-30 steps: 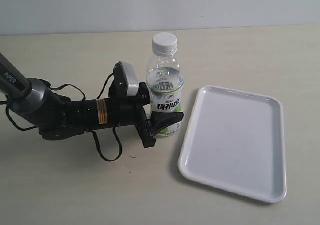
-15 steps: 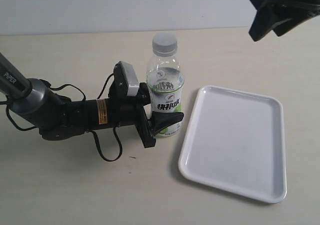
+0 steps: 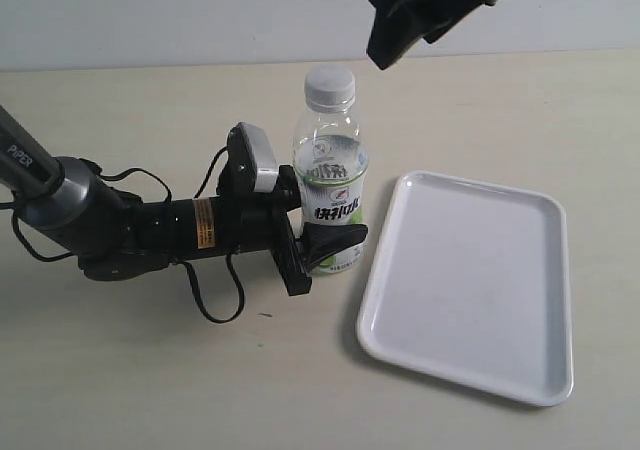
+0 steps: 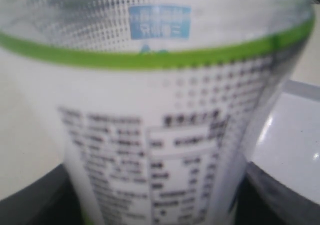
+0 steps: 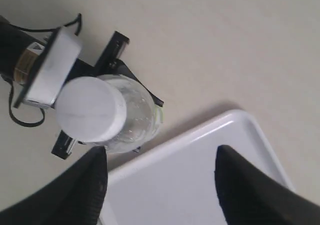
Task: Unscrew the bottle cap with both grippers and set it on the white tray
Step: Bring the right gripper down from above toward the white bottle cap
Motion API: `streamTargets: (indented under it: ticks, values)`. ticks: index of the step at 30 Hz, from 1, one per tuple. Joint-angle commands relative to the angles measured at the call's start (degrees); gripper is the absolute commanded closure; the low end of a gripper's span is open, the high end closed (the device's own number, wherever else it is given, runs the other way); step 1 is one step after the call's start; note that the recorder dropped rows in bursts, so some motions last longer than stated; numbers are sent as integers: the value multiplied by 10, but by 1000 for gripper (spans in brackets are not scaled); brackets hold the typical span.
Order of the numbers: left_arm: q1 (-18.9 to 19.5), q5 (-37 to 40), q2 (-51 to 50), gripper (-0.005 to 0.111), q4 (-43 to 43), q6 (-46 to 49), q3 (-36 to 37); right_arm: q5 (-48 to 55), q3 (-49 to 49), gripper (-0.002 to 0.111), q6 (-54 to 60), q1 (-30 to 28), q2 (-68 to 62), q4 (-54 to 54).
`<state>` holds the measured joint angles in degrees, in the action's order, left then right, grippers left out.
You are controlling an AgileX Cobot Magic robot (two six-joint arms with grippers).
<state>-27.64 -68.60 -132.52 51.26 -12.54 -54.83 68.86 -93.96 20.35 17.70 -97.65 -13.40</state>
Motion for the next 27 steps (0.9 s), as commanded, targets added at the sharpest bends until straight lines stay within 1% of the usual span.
streamTargets:
  ticks: [1, 4, 5, 8, 11, 12, 14, 16, 19, 21, 24, 27]
  values:
    - [-4, 23, 0, 106, 4, 6, 0, -11, -18, 47, -1, 29, -4, 1]
    - [-4, 23, 0, 106, 2, 6, 0, -11, -18, 49, -1, 33, -4, 1]
    - [-4, 23, 0, 106, 2, 6, 0, -6, -18, 54, -1, 33, -4, 1]
    - [-4, 24, 0, 106, 2, 6, 0, 2, -18, 75, -30, 30, -3, 38]
    - [-4, 25, 0, 106, 2, 6, 0, 4, -18, 101, -52, 30, -2, 55]
    - [-4, 25, 0, 106, 2, 6, 0, 5, -14, 108, -52, 30, 4, 63]
    - [-4, 25, 0, 106, 2, 6, 0, -25, 7, 108, -55, 29, 32, 79]
    - [-4, 28, 0, 106, 5, 6, 0, -80, 58, 108, -55, 18, 83, 79]
    - [-4, 30, 0, 106, 11, 6, 0, -155, 157, 108, -55, -15, 174, 80]
    - [-4, 30, 0, 106, 13, 6, 0, -187, 207, 108, -55, -39, 234, 80]
    - [-4, 30, 0, 106, 13, 6, 0, -201, 246, 108, -55, -57, 303, 83]
    - [-4, 30, 0, 106, 13, 6, 0, -188, 241, 108, -57, -58, 315, 76]
